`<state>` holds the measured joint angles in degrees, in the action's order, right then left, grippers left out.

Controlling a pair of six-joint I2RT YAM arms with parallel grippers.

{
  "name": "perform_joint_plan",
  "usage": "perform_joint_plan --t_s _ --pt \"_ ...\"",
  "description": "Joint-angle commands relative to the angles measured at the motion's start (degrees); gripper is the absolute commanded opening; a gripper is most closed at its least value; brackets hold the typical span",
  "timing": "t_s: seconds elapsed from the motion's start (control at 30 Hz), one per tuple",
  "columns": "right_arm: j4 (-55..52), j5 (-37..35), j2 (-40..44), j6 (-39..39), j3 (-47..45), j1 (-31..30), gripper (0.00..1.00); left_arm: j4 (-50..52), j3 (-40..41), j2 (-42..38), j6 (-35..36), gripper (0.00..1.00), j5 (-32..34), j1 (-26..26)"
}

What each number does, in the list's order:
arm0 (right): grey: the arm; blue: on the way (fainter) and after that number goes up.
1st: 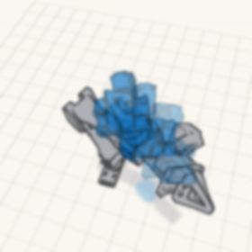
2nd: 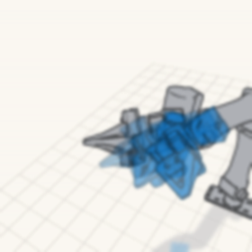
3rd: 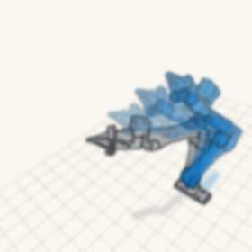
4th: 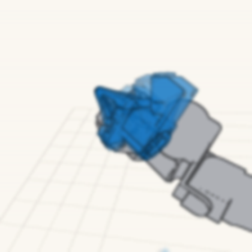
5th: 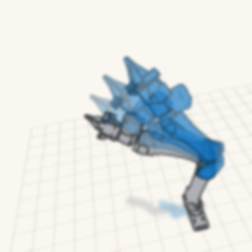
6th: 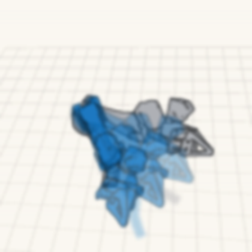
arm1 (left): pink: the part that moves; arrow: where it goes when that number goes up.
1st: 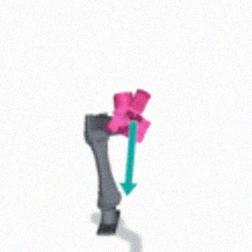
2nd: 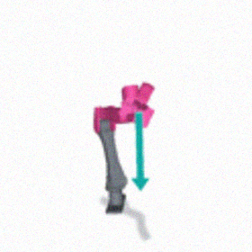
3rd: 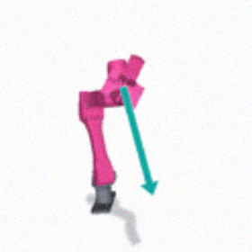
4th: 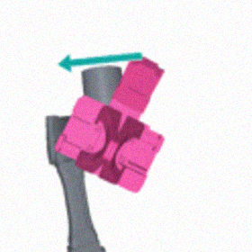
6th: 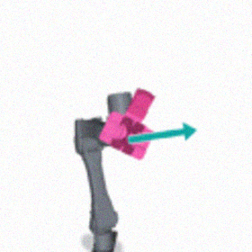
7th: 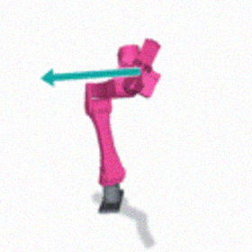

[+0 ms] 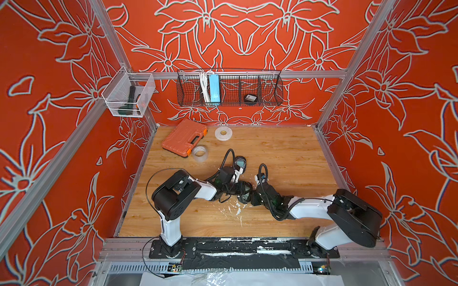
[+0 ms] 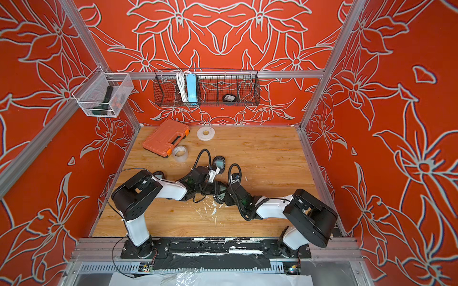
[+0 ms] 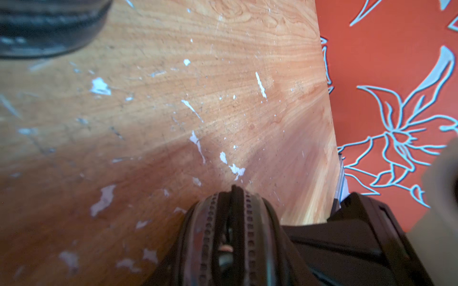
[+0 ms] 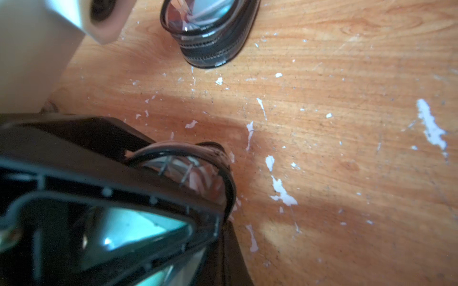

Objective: Pack away charging kits
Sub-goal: Pick up the storage bag at the center of the board.

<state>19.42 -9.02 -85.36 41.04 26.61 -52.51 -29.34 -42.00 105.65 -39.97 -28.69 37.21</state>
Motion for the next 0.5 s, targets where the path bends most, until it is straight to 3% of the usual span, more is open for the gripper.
perform_joint_plan --t_s 0.0,0.17,0.47 --pt "-3.63 -1.18 -0.78 -0.44 1.16 0.17 0.00 12.62 2.06 2.79 0.94 0.33 1.53 0.23" --pt "-6.04 -0.69 1.72 -1.59 2.52 0.21 0.02 14.13 0.55 0.52 1.07 0.23 1.68 0.23" --pt "-16.02 -2.32 19.87 -5.25 3.45 0.13 0.24 17.66 -3.38 -13.97 0.86 0.05 6.75 0.14"
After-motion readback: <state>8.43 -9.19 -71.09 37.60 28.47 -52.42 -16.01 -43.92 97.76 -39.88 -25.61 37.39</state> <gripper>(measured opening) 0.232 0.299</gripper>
